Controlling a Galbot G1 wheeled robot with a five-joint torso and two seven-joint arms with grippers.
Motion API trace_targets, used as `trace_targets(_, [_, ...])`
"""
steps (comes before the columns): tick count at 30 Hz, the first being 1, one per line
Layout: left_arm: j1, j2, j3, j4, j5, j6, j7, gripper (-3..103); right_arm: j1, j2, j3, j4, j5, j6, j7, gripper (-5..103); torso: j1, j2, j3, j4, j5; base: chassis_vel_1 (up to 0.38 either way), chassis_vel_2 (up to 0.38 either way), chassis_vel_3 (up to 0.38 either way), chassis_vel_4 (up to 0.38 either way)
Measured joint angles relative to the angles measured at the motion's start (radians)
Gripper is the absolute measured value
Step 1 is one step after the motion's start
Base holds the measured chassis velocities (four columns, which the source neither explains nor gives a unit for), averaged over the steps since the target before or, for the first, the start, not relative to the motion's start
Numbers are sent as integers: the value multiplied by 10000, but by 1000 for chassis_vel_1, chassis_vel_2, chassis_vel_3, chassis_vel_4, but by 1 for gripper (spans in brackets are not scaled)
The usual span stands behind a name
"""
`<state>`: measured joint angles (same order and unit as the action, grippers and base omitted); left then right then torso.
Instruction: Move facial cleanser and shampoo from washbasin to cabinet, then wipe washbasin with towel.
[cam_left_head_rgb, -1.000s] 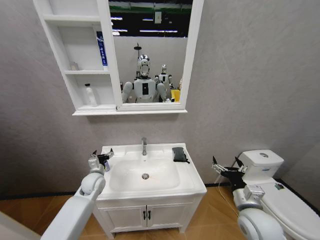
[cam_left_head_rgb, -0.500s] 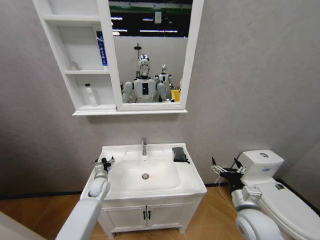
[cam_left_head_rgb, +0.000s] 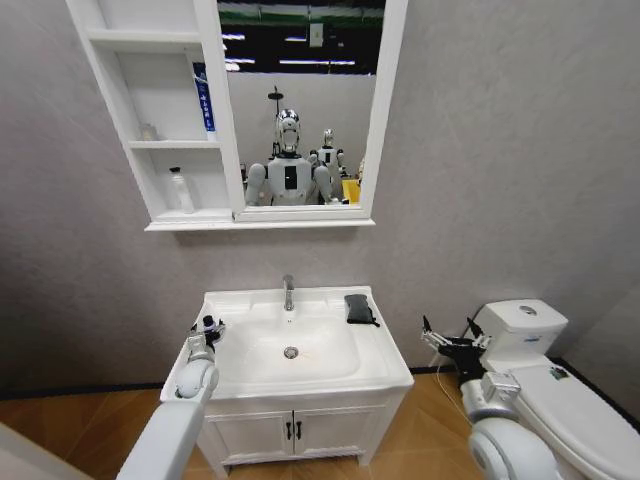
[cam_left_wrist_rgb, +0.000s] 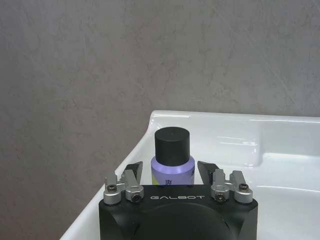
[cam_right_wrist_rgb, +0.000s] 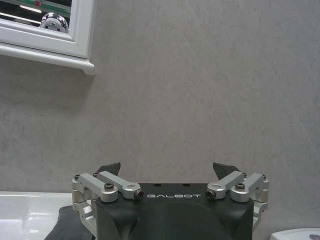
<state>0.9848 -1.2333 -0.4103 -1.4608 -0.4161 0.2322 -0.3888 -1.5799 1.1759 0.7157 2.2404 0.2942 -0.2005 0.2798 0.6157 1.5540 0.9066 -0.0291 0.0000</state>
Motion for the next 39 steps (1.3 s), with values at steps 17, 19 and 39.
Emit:
trace_targets(17, [634, -15, -62, -775, -125, 159, -91, 43, 88, 19, -4, 47, 39, 13, 169, 100, 0, 0, 0, 0, -5, 0, 0, 0, 0])
trace_targets(19, [768, 114, -42, -1207, -276, 224, -220, 43, 53, 14, 4, 64, 40, 31, 169, 100, 0, -2, 0, 1, -4, 0, 0, 0, 0])
trace_targets(39, [-3446, 6810, 658, -6047, -7589, 2644, -1927, 43, 392, 98, -645, -119, -433, 57, 18, 100, -1, -1, 0, 1, 0, 0, 0, 0, 0])
